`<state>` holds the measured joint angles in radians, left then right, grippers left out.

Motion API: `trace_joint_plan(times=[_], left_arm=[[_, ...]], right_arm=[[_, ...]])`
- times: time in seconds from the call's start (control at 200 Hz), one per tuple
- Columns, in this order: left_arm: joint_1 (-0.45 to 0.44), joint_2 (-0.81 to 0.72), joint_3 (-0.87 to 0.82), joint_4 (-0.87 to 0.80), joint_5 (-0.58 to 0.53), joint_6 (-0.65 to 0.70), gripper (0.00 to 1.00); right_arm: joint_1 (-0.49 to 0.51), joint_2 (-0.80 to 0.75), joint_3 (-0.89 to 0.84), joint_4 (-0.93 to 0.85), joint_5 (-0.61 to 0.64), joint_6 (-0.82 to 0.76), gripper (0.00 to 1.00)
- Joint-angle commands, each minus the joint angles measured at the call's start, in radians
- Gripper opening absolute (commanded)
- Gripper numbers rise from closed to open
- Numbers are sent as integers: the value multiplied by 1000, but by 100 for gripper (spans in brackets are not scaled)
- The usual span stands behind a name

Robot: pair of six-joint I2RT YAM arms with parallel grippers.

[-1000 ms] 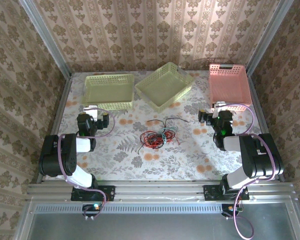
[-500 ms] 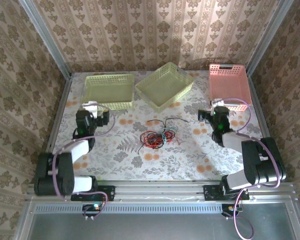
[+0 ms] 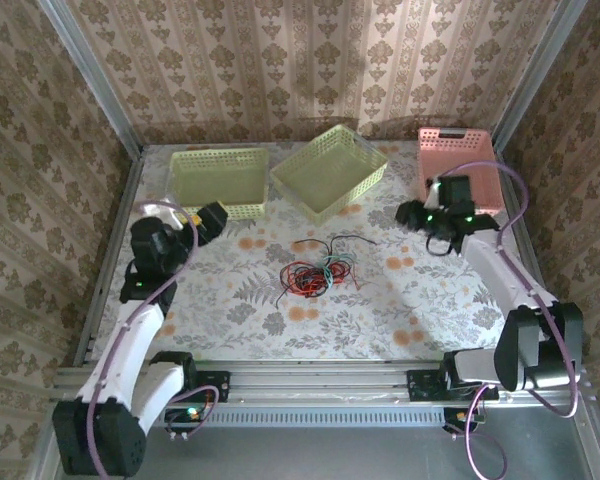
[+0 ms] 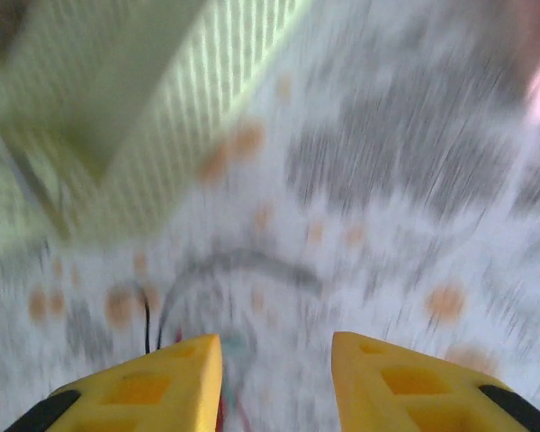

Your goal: Untangle the cables

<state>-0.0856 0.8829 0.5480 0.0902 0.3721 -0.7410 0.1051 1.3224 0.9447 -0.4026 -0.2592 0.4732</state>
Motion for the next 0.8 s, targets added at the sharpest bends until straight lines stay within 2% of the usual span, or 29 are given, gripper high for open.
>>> trace_joint_plan(times=[0.0,0.085,0.2,0.265,0.32,0.445,0.525,0.585,0.67,0.795], left_arm=[[20,-41,40,-65,117,-189,100],[19,-50,129,-223,81,-118,100],[6,-53,192,-322,-27,-78,100],[-8,-55,222,-381,-93,-63,100],[-15,-48,239,-397,-113,-45,100],[-24,0,250,-347,-69,-33,100],[-36,61,264,-293,-19,-39,100],[-53,128,308,-278,39,-5,99],[-99,232,412,-350,87,98,99],[-195,344,530,-500,69,264,99]], right_arm=[[149,-86,-9,-81,20,-32,36],[257,-116,-75,-26,88,-25,34],[382,-162,-191,132,144,-1,30],[440,-164,-252,233,203,-14,34],[457,-142,-265,262,215,-22,47],[461,-52,-209,219,152,-27,48],[461,18,-190,254,78,-33,42],[463,61,-179,269,89,-28,38],[464,127,-141,240,100,-50,30],[474,139,-131,258,69,-51,30]])
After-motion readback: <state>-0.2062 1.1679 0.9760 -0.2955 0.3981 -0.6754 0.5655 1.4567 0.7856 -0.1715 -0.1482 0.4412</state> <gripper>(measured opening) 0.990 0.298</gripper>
